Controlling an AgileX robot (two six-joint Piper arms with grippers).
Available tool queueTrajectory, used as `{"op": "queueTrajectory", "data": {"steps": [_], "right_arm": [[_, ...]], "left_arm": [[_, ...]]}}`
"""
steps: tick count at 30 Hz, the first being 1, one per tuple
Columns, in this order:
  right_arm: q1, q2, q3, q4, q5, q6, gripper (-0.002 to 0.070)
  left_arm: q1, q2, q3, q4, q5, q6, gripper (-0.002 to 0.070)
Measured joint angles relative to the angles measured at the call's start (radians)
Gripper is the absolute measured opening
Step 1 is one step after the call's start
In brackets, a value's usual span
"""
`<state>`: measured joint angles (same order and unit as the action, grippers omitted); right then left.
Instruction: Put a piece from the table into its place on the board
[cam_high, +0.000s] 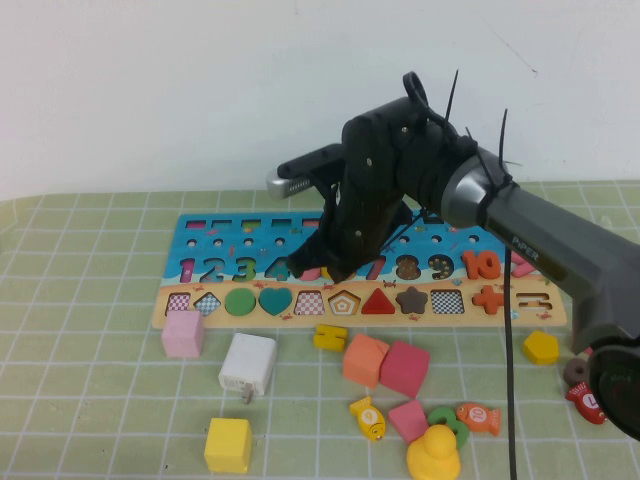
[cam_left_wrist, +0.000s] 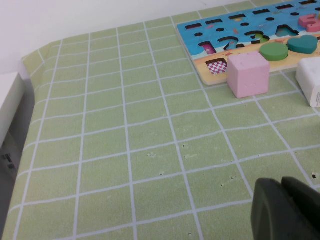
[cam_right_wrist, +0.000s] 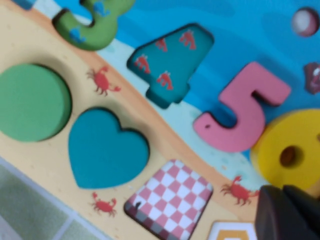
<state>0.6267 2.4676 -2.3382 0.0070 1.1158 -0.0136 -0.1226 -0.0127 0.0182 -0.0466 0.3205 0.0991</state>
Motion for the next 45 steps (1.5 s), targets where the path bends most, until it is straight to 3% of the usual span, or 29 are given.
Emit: {"op": "queueTrajectory", "data": {"steps": [17, 20, 29, 45], "right_arm": [[0.0, 0.0, -0.013, -0.03, -0.012, 0.093, 0.0002], [-0.013, 0.0, -0.013, -0.007, -0.016, 0.104, 0.0054], [-0.043, 0.0, -0.013, 0.046, -0.046, 0.156, 0.0351], [-0.043, 0.015, -0.015, 0.076, -0.078, 0.156, 0.0382]], "left_arm": [[0.0, 0.0, 0.0, 0.0, 0.0, 0.0, -0.0002], [0.0, 0.0, 0.0, 0.0, 0.0, 0.0, -0.0002], [0.0, 0.0, 0.0, 0.0, 0.0, 0.0, -0.0002], [0.0, 0.0, 0.0, 0.0, 0.0, 0.0, -0.0002]]}}
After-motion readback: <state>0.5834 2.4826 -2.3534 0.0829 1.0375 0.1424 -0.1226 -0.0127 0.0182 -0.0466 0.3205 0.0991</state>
